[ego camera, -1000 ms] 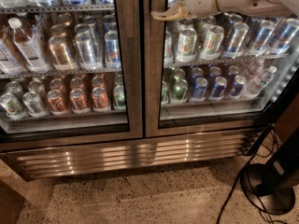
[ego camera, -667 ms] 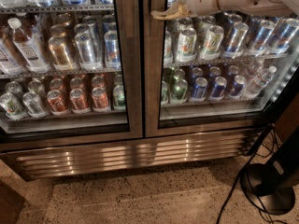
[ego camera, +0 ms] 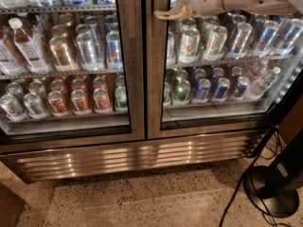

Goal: Open right fridge door

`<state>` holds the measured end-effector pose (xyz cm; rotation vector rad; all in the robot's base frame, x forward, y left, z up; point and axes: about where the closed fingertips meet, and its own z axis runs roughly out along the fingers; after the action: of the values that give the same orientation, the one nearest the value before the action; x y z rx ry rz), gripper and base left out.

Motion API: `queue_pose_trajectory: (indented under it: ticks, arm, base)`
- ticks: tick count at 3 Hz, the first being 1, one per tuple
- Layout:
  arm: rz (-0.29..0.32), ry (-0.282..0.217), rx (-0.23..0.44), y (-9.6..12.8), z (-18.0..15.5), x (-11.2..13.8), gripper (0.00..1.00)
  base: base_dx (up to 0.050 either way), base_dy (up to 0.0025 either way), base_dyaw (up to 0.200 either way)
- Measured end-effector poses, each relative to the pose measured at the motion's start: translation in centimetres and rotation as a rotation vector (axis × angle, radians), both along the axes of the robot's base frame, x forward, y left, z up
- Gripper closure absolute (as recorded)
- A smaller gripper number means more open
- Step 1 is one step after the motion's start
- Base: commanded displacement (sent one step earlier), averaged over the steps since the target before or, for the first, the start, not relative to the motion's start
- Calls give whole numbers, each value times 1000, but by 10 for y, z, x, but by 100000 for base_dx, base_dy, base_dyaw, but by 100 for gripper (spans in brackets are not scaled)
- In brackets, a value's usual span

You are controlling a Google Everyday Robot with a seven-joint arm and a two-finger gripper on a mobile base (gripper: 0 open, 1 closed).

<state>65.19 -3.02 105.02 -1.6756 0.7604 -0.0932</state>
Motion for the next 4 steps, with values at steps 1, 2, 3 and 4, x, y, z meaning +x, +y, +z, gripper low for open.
queue_pose_trajectory:
  ticks: [1,2,3,4]
  arm:
    - [0,0,0,0,0,0,100]
    - [9,22,6,-1,-2,1,100]
    - [36,56,17,-1,-5,-1,100]
    - [36,56,17,-1,-5,-1,100]
  base:
    - [0,0,0]
    - [0,0,0]
    - [0,0,0]
    - [0,0,0]
